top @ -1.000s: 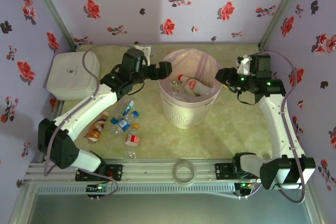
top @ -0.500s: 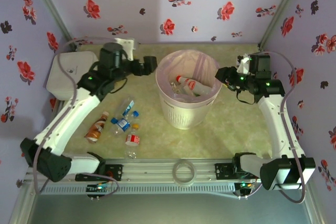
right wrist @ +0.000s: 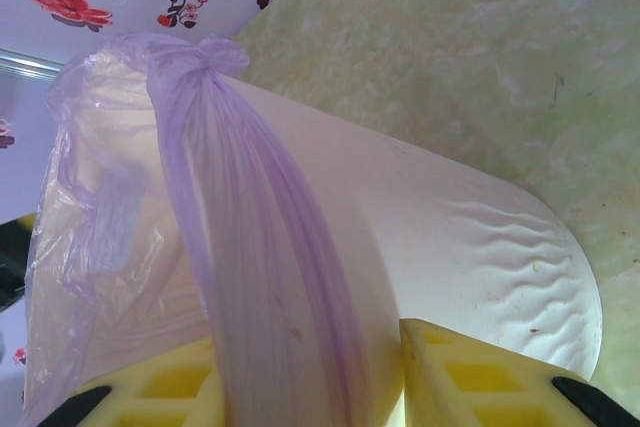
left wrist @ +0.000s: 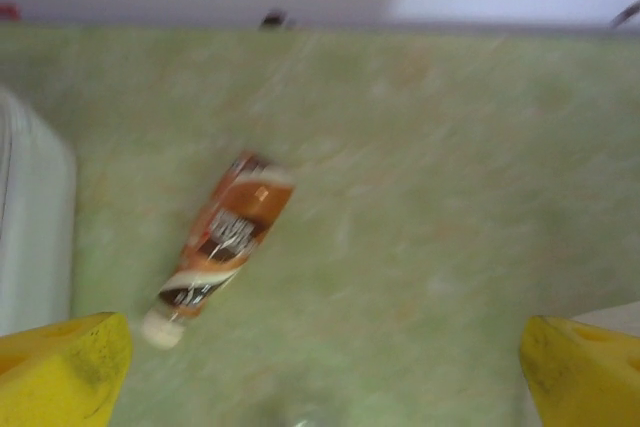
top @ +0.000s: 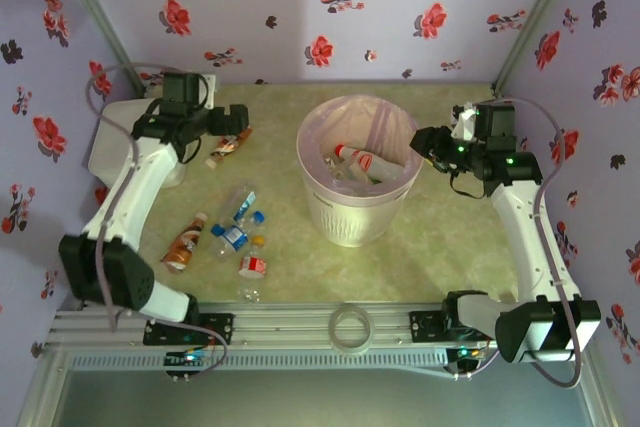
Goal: Put the plastic bottles in the bin
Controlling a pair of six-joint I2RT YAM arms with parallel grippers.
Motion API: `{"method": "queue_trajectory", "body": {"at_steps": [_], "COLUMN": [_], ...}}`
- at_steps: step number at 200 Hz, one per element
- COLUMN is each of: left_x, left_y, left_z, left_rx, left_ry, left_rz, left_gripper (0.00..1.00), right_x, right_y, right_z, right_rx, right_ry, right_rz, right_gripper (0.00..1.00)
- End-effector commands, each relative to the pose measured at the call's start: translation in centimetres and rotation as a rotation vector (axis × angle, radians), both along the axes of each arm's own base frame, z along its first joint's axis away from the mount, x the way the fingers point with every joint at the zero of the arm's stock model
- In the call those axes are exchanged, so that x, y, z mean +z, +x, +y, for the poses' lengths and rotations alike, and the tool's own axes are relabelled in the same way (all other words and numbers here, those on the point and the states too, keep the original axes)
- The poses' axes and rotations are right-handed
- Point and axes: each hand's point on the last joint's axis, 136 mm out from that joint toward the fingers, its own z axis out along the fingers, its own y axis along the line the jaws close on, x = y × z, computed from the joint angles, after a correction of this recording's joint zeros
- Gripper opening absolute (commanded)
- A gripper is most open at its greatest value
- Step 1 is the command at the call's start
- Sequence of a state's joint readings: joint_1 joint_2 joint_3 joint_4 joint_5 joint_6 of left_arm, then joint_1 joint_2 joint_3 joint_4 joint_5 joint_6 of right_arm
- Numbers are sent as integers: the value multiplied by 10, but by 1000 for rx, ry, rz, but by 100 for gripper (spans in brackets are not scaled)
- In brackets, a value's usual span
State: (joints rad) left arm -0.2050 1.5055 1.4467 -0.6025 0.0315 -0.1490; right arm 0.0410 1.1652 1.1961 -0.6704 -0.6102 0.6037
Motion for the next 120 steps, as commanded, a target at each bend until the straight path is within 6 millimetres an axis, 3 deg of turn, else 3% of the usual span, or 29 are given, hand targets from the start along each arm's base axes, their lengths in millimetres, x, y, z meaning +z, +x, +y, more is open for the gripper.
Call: {"method": "queue_trajectory", "body": {"at_steps": [1,56,120], "left_x": [-29,-105,-166], "left_y": [11,60,78], "left_z": [22,36,31], "left_rx": [-37,-57,-86], "left_ry": [174,205,153], "left_rz": [87,265,402], "left_gripper": [100,100,91], "right_x": [0,5,2], "right_y": [-3,-5,-6], "right_z": [4,6,11], "right_rx": [7,10,22], "right_ry": [31,41,37], "right_rz": [5,-5,5], "right_gripper": [37,38,38]}}
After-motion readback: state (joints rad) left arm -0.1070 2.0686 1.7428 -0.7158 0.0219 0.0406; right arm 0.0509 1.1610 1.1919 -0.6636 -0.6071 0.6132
